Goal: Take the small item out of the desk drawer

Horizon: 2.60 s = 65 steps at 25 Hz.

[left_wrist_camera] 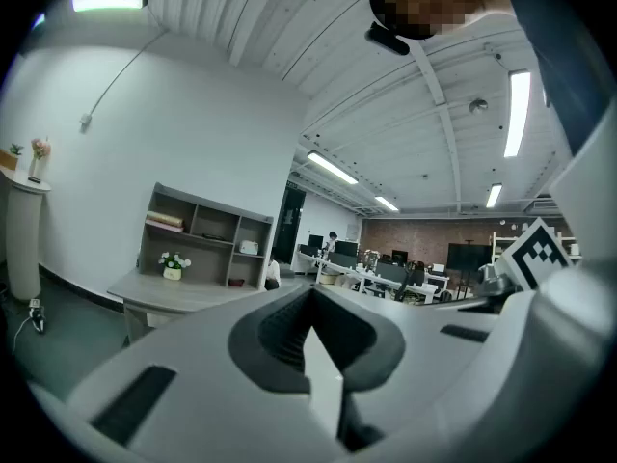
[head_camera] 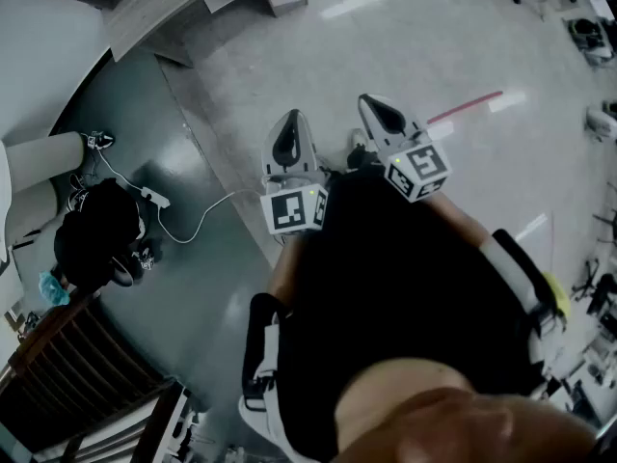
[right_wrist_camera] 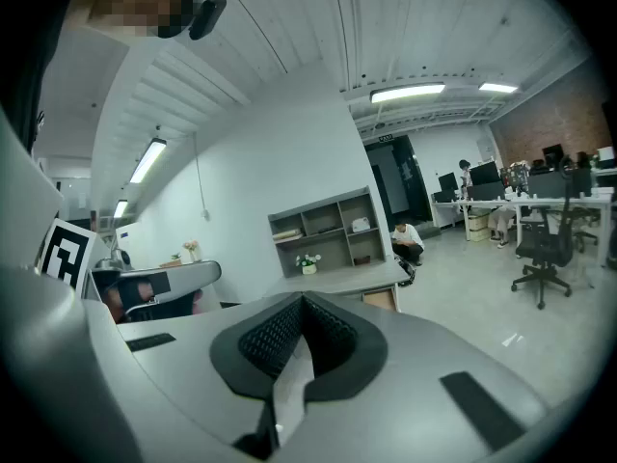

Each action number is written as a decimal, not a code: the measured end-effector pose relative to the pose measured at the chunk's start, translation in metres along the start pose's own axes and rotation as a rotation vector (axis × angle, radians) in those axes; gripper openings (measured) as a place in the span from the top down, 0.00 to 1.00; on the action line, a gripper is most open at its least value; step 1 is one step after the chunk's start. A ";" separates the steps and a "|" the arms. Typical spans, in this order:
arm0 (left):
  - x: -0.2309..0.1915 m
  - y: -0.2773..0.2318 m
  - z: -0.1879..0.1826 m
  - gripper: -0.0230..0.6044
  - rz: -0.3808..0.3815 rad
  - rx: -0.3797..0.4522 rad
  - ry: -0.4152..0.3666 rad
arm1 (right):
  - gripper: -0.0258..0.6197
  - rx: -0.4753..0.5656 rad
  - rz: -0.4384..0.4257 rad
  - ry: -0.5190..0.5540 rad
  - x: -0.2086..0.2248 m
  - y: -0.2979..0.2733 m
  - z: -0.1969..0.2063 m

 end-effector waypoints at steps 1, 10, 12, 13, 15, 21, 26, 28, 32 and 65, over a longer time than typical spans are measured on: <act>-0.001 0.000 0.000 0.97 0.000 0.002 0.001 | 0.96 0.001 -0.001 0.001 -0.001 -0.001 0.001; -0.020 0.011 0.000 0.97 0.004 0.003 0.005 | 0.96 -0.001 -0.008 0.016 -0.023 -0.011 0.002; -0.027 0.014 0.000 0.97 0.008 0.003 0.003 | 0.96 0.009 -0.008 0.002 -0.029 -0.015 0.001; -0.031 0.016 0.001 0.97 0.012 -0.001 -0.003 | 0.96 0.016 -0.008 -0.004 -0.033 -0.017 0.000; -0.038 0.020 0.002 0.97 0.018 -0.006 0.005 | 0.96 0.023 -0.009 -0.005 -0.040 -0.020 0.000; -0.056 0.031 0.006 0.97 0.043 -0.006 0.023 | 0.96 0.025 0.009 0.007 -0.060 -0.030 0.005; -0.067 0.037 0.009 0.97 0.050 -0.011 0.033 | 0.96 0.025 0.024 0.018 -0.070 -0.036 0.006; -0.068 0.036 0.009 0.97 0.046 -0.014 0.044 | 0.96 0.020 0.024 0.017 -0.070 -0.038 0.007; -0.074 0.028 0.013 0.97 0.054 -0.032 0.000 | 0.96 0.018 0.020 0.011 -0.062 -0.049 0.008; -0.119 -0.296 -0.046 0.97 -0.065 -0.078 -0.021 | 0.96 -0.032 -0.058 -0.009 0.168 -0.290 -0.085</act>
Point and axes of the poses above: the fingertips, and each gripper's own axes: y backward along the fingers, x to its right, z out of its underside, the point moved 8 cm from there along y, backward along the fingers, and after that the axes turned 3 degrees about -z, right-handed, at the moved point
